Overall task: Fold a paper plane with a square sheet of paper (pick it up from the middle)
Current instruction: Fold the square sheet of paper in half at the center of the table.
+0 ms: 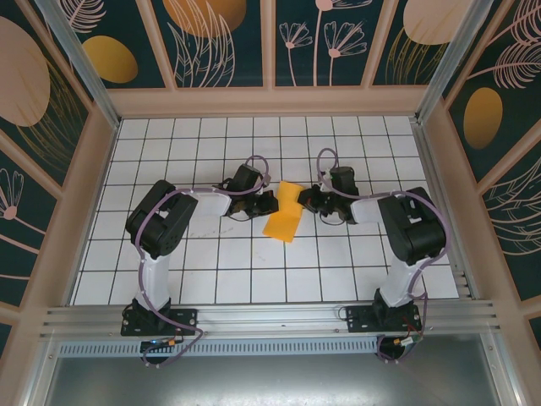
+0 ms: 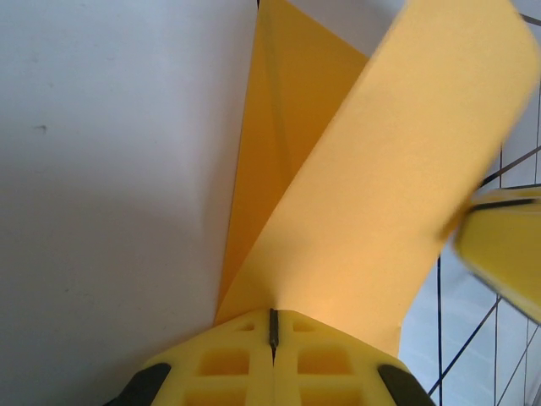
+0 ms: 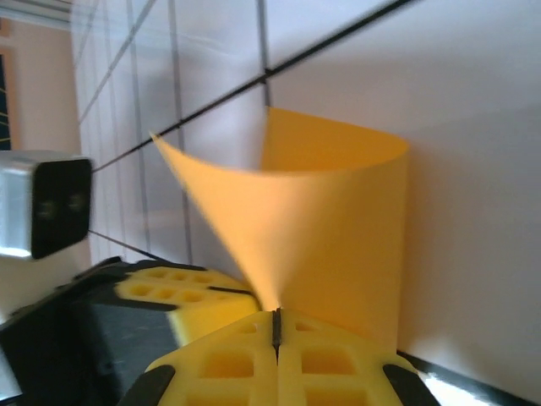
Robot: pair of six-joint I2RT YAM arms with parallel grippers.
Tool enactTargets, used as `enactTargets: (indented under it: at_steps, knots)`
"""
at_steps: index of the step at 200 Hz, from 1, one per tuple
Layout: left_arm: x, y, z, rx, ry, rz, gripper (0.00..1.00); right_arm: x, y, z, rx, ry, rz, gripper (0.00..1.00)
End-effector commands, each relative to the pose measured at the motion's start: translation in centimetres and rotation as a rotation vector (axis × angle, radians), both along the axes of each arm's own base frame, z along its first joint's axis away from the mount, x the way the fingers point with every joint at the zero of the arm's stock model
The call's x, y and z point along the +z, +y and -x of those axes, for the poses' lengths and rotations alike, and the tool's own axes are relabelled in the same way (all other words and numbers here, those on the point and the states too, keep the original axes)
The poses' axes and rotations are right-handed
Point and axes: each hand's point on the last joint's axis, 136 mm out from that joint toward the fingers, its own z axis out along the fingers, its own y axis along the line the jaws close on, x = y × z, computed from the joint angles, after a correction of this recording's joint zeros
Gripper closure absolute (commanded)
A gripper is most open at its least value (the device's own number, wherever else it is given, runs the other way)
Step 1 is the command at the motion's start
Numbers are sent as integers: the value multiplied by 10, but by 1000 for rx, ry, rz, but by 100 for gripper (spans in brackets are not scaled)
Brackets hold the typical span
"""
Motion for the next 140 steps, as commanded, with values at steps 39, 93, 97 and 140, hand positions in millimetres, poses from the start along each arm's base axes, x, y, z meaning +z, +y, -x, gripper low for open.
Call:
enactTargets:
  at_steps: [39, 93, 97, 140]
  knots:
    - [-51, 25, 30, -2, 117, -151, 100, -30, -9, 4, -2, 49, 65, 100]
    - [-52, 26, 30, -1, 118, -152, 100, 28, -2, -24, 21, -60, -11, 100]
    - [-52, 26, 30, -3, 119, -153, 100, 27, -3, -26, 17, -57, -11, 100]
    - [-51, 26, 30, -4, 117, -152, 100, 1, -12, -32, -4, 3, -11, 100]
